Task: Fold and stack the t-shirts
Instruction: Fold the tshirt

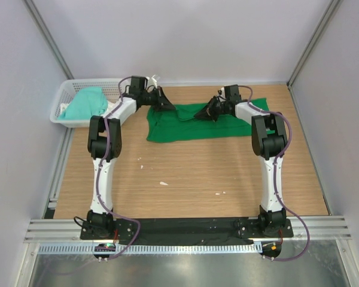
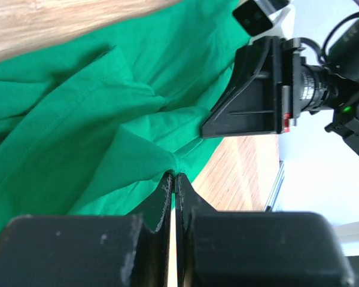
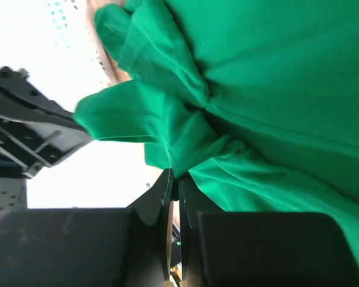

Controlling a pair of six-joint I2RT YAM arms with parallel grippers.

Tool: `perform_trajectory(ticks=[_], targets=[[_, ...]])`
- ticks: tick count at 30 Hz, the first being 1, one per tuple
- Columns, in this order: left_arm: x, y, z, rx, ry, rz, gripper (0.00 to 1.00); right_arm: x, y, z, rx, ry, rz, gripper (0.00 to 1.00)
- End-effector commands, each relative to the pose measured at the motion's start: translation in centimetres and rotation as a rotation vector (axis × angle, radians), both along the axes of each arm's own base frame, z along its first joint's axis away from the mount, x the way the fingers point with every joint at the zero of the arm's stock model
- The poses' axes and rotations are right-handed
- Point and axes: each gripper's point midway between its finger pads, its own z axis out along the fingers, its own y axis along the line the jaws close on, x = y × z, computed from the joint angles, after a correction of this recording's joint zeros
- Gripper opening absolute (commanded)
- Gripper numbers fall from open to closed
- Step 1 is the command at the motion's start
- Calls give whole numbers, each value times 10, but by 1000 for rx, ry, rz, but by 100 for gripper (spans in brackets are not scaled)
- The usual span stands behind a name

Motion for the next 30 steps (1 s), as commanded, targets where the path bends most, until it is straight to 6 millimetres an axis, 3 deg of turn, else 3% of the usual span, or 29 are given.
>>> perform_trajectory(ticks=[1, 17, 23, 30], targets=[[9, -6, 22, -58, -56, -20, 0, 14, 3, 12, 52, -34, -22, 11], [35, 14, 15, -154, -23, 35, 0, 18, 4, 4, 70, 0, -45, 14], [24, 16, 8, -200, 90, 28, 0, 14, 4, 13, 78, 12, -42, 14], [-2, 21, 12, -191, 148, 46, 0, 4, 3, 24, 78, 32, -25, 14]])
